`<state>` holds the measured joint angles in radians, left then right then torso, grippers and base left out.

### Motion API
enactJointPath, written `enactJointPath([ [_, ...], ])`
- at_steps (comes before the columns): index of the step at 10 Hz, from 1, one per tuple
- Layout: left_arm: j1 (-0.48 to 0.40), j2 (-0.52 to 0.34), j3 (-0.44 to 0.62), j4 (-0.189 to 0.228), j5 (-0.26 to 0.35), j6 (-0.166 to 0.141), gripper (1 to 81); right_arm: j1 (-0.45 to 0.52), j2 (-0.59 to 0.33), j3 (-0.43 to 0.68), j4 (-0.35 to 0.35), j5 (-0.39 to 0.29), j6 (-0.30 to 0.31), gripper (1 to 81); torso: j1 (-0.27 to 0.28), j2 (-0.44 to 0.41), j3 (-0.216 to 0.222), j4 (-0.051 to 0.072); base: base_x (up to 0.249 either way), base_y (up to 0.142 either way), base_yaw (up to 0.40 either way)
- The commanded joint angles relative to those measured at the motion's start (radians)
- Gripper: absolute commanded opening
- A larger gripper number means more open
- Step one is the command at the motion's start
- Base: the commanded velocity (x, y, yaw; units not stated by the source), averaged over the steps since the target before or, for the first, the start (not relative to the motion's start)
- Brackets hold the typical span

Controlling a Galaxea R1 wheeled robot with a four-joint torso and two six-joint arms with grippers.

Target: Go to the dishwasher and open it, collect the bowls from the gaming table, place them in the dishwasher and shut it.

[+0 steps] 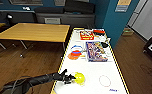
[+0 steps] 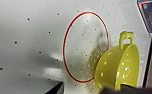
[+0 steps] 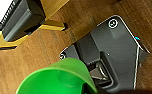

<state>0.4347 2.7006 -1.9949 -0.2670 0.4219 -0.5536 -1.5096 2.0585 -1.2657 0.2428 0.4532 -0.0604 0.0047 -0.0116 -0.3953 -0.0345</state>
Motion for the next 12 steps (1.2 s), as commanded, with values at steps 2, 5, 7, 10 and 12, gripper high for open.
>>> enactJointPath([
  [2, -0.116, 0.022, -0.065, 0.003, 0.083, -0.051, 81.1, 0.024, -0.048, 0.040, -0.026, -0.064, -0.004, 1.0, 0.000, 0.000, 0.000, 0.000, 0.000, 0.000, 0.000],
  [5, -0.115, 0.036, -0.076, 0.055, 0.083, -0.048, 81.1, 0.033, -0.045, 0.039, -0.020, -0.065, -0.004, 1.0, 0.000, 0.000, 0.000, 0.000, 0.000, 0.000, 0.000],
  [7, -0.107, 0.035, -0.062, 0.103, 0.084, -0.043, 1.0, 0.033, -0.047, 0.034, -0.017, -0.065, -0.002, 1.0, 0.000, 0.000, 0.000, 0.000, 0.000, 0.000, 0.000],
  [10, -0.127, -0.017, 0.033, 0.132, 0.083, -0.042, 1.0, 0.034, -0.044, 0.022, -0.017, -0.068, 0.002, 1.0, 0.000, 0.000, 0.000, 0.000, 0.000, 0.000, 0.000],
  [12, -0.182, -0.100, 0.188, 0.134, 0.083, -0.040, 1.0, 0.036, -0.050, 0.030, -0.020, -0.070, 0.002, 1.0, 0.000, 0.000, 0.000, 0.000, 0.000, 0.000, 0.000],
])
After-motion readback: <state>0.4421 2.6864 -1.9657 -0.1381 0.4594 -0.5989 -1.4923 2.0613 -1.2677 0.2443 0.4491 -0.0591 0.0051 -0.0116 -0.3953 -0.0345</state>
